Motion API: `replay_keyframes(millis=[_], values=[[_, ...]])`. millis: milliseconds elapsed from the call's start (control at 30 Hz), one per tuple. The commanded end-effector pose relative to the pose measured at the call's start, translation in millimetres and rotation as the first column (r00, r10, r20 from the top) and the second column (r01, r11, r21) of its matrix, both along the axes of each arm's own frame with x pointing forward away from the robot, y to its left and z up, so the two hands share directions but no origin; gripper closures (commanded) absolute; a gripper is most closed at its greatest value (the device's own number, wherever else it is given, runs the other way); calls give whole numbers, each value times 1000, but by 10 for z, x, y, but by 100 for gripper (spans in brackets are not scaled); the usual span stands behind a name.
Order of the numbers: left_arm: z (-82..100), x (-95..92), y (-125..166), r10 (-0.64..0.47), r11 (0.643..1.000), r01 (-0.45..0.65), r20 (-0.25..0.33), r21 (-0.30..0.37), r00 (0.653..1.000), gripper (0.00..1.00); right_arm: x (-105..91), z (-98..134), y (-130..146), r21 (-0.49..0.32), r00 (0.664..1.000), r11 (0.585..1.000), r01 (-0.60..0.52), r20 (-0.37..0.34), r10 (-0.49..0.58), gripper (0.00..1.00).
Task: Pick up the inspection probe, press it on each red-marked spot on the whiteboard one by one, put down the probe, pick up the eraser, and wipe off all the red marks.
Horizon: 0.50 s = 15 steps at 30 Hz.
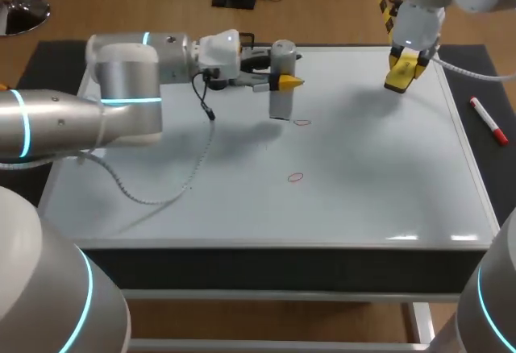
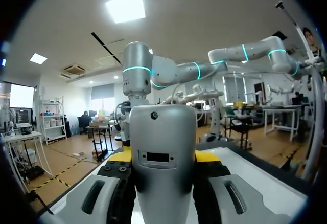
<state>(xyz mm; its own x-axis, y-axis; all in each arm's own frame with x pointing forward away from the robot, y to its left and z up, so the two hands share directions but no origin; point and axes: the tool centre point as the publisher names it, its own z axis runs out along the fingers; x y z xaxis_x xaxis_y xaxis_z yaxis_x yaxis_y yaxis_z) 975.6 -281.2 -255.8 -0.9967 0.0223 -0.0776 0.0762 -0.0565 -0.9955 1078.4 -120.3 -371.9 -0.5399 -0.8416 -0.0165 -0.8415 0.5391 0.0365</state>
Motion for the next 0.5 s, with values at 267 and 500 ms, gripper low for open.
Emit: replay_keyframes(millis=[267, 500], values=[[-174, 116, -235, -23, 998, 24, 24, -52, 999, 100, 10, 10, -6, -3, 1000, 1000, -2, -2, 2, 100], [-201, 86, -315, -41, 996, 44, 39, -73, 998, 100, 10, 10, -6, -3, 1000, 1000, -2, -2, 2, 100]])
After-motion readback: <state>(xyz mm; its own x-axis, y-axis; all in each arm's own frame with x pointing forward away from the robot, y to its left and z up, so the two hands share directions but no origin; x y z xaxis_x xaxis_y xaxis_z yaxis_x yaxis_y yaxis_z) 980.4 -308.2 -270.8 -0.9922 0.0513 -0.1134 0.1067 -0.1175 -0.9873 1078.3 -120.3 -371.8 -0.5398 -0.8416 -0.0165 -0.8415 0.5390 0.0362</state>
